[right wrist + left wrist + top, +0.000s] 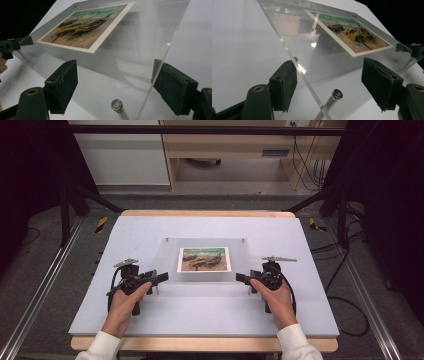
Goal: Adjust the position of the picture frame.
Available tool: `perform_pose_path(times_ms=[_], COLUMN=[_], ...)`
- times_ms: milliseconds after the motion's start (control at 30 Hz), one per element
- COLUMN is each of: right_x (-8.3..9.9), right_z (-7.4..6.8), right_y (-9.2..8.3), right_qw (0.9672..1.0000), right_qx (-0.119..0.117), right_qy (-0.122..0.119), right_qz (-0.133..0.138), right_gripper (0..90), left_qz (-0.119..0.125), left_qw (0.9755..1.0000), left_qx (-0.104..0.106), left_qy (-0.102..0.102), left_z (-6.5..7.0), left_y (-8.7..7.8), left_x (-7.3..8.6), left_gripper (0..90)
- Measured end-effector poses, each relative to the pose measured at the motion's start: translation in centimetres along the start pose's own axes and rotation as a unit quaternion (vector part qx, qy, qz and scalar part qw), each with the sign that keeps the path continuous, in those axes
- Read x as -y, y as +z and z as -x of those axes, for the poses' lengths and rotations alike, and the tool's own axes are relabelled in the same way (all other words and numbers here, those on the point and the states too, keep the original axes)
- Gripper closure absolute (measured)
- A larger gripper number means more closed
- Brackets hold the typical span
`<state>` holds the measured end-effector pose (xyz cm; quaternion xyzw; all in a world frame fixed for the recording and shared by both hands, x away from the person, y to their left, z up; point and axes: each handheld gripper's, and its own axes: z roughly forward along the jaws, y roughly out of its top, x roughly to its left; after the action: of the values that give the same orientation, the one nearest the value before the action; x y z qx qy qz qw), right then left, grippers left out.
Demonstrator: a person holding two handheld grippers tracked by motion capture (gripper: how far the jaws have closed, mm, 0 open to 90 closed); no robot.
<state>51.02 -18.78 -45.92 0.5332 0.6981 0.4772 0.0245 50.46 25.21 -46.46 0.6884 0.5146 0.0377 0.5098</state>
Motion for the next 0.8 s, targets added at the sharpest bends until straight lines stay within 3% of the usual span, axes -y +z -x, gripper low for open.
perform_pose_path(times_ms=[100, 800], right_x=[0.0, 1.0], right_z=[0.0, -1.6], right_y=[-0.1, -1.9], right_qw=[1.0, 0.9979], right_qx=[0.001, 0.019], right_qy=[-0.005, -0.061], right_qz=[0.0, 0.006], right_gripper=[22.0, 28.7], left_qz=[0.005, 0.003], left_qw=[1.0, 0.9984], left_qx=[0.001, -0.022], left_qy=[-0.001, 0.051], left_z=[0.0, 1.6], left_y=[-0.1, -2.1], left_x=[0.1, 0.9], left_gripper=[29.9, 37.1])
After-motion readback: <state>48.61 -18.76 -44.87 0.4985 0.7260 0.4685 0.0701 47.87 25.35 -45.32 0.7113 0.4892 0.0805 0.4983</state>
